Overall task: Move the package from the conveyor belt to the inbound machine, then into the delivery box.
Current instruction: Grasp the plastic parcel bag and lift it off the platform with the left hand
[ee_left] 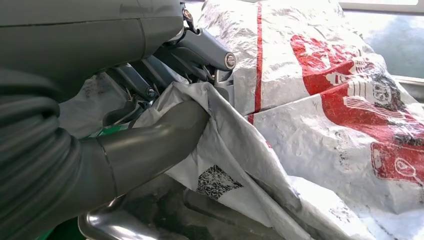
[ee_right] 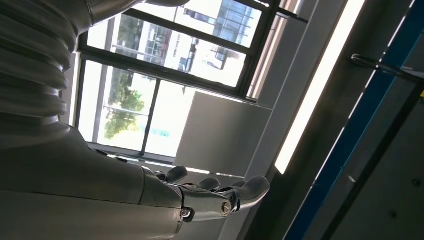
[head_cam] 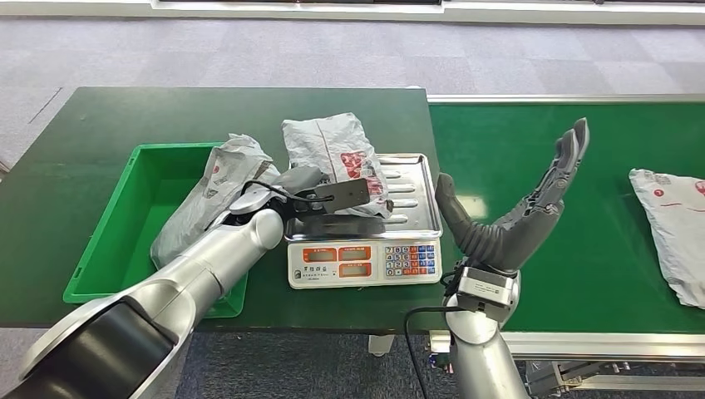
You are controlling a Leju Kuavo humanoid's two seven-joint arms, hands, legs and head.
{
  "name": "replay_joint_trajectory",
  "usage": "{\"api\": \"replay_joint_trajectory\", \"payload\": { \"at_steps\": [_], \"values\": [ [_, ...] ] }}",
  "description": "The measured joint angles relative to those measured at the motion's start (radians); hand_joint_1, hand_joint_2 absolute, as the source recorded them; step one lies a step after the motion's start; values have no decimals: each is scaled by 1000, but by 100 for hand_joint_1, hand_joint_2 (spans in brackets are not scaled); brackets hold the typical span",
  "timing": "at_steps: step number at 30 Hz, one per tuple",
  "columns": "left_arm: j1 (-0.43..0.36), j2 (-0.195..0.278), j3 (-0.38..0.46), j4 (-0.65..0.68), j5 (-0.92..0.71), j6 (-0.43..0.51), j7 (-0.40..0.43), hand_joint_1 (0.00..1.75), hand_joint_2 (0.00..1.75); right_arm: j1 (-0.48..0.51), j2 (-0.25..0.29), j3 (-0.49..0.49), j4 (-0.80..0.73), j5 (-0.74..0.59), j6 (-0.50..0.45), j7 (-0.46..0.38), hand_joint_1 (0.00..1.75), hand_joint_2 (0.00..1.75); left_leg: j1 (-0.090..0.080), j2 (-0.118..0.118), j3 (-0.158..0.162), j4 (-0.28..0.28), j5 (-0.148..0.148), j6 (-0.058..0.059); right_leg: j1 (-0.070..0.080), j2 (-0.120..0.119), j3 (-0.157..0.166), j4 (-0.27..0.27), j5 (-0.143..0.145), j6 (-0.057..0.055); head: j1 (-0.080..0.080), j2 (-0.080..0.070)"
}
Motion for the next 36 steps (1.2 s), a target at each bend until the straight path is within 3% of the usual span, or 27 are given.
{"api": "replay_joint_trajectory", "payload": {
  "at_steps": [5, 14, 19, 22, 26, 30, 36],
  "values": [
    [-2, 3, 36, -9, 12, 67, -46, 175, 175, 13, -2, -6, -8, 8, -8, 0, 0, 175, 0, 0, 0, 0, 0, 0, 0, 0, 0, 0, 0, 0, 0, 0],
    [-10, 8, 75, -24, 17, 83, -67, 175, 175, 24, -5, -10, -15, 13, -11, 0, 0, 175, 0, 0, 0, 0, 0, 0, 0, 0, 0, 0, 0, 0, 0, 0],
    [-36, 32, 143, -75, 59, 213, -184, 175, 175, 45, -10, -19, -27, 34, -24, 13, 0, 175, 0, 0, -1, 0, 0, 0, 0, 0, -1, 0, 0, 0, 0, 0],
    [-78, 97, 239, -174, 31, 266, -197, 175, 175, 77, -18, -39, -45, 58, -29, 23, 0, 175, 0, 1, 0, 0, 0, -1, 0, 2, -1, 1, 0, 0, 0, 0],
    [-82, 227, 405, -334, -63, 269, -175, 175, 175, 148, -27, -71, -82, 80, -26, 16, 0, 175, 0, 7, 2, -2, -1, -3, 1, 9, -2, 1, -1, -1, 0, 0],
    [-20, 371, 588, -434, -108, 270, -206, 175, 175, 218, -32, -101, -126, 99, -8, 14, 0, 175, 0, 11, 4, -5, -1, -5, 1, 13, -2, 1, -2, -4, 0, 0],
    [98, 539, 827, -482, -143, 263, -278, 175, 175, 278, -36, -147, -175, 129, 12, 22, 0, 175, 0, 12, 5, -7, -2, -8, 2, 12, -3, 2, -5, -9, 0, 0]
  ]
}}
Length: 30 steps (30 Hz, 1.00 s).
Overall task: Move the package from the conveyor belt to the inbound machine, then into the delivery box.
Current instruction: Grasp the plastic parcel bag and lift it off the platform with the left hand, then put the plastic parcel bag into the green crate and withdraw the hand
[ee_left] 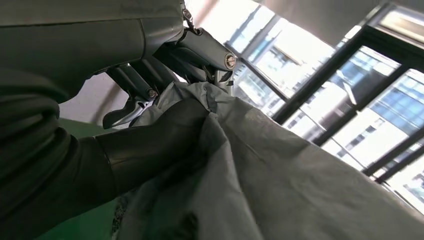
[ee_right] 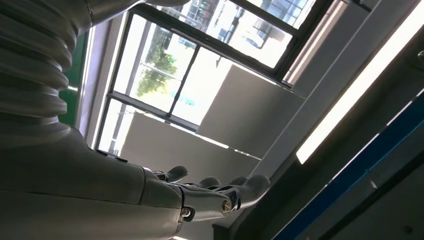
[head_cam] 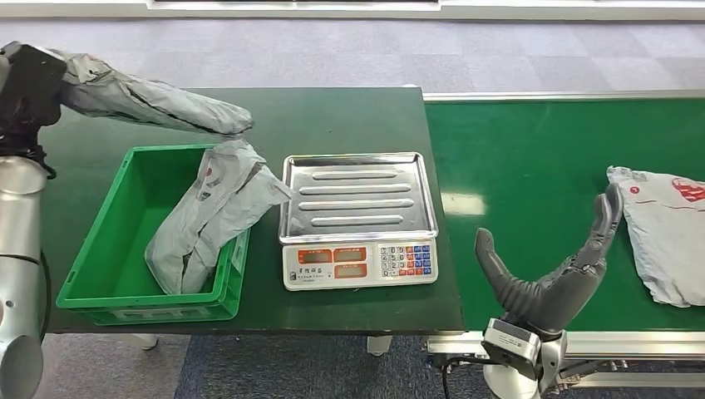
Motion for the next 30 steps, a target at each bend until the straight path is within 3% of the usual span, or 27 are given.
{"api": "replay_joint_trajectory", "payload": {
  "at_steps": [5, 9, 16, 24, 30],
  "values": [
    [89, 87, 148, -15, -6, -24, -25, 175, 175, 29, -1, -28, -25, 10, 0, 1, 0, 175, 0, 0, 0, 0, -1, -1, 0, 0, -1, 0, -1, 0, 0, 0],
    [149, 114, 207, -35, -6, -79, -25, 4, 175, 36, -1, -38, -33, 15, -4, 1, 0, 175, 0, -2, -1, 0, -1, -1, 0, -2, 0, 0, -1, 0, 0, 0],
    [287, 125, 244, -49, 58, -362, -117, 0, 175, 39, -11, -40, -33, 3, -11, -4, 0, 175, 0, -1, -1, 0, -1, -1, -1, -1, -1, 0, -1, 0, 0, 0],
    [355, 127, 256, -66, 91, -427, -149, 0, 175, 39, -18, -41, -33, -2, -15, -6, 0, 175, 0, -2, -1, 0, -1, -1, 0, -2, -1, 0, -1, 0, 0, 0],
    [427, 124, 268, -128, 221, -610, -253, 0, 175, 39, -27, -41, -28, -16, -26, -15, 0, 175, 0, -1, -1, 0, -2, -1, 0, -1, -1, 0, -1, 0, 0, 0]
  ]
}}
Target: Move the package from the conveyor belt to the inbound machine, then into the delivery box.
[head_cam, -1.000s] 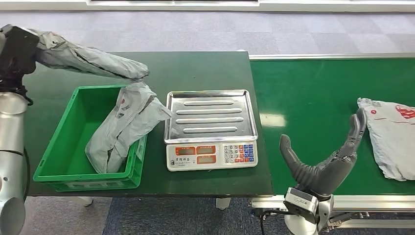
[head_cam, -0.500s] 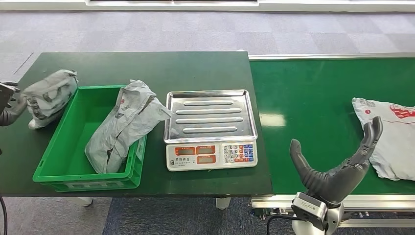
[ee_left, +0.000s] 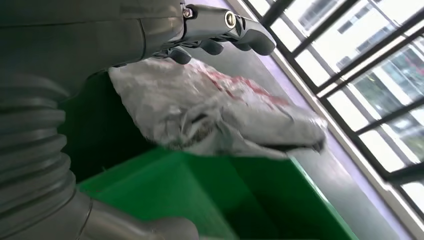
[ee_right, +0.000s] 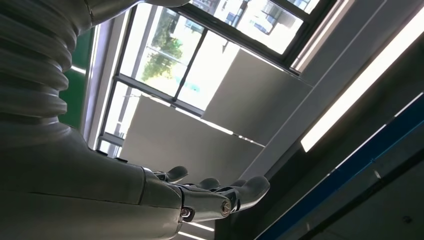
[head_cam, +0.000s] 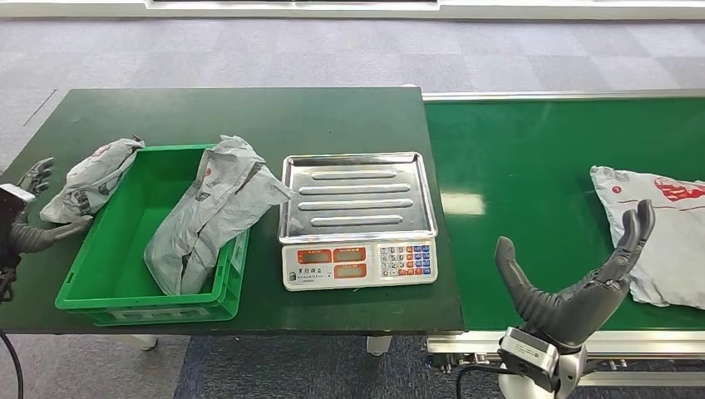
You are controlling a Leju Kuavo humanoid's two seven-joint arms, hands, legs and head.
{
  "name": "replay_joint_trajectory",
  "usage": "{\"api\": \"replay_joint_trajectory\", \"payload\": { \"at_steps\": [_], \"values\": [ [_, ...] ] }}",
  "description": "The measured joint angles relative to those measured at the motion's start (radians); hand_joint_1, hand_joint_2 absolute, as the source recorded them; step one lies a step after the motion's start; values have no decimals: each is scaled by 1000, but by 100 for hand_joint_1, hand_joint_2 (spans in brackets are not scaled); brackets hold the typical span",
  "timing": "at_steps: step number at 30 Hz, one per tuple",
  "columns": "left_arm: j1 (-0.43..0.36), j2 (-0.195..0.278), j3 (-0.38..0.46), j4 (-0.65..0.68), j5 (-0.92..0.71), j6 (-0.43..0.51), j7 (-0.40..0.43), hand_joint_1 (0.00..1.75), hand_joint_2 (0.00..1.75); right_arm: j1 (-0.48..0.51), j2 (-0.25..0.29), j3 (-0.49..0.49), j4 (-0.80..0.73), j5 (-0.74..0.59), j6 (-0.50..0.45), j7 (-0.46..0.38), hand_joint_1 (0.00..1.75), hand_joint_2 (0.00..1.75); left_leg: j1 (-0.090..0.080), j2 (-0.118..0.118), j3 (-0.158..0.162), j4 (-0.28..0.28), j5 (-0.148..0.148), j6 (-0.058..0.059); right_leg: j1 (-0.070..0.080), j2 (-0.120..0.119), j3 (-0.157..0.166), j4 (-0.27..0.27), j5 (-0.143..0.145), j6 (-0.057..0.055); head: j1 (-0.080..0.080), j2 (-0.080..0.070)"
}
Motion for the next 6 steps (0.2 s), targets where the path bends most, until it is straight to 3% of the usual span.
{"api": "replay_joint_trajectory", "payload": {
  "at_steps": [6],
  "values": [
    [166, -42, 0, -251, 145, -238, -111, 0, 175, 0, -6, -1, 7, -9, 0, -6, 0, 175, 0, 0, 0, 0, -2, 0, -1, 0, 0, 0, -1, 0, 0, 0]
  ]
}}
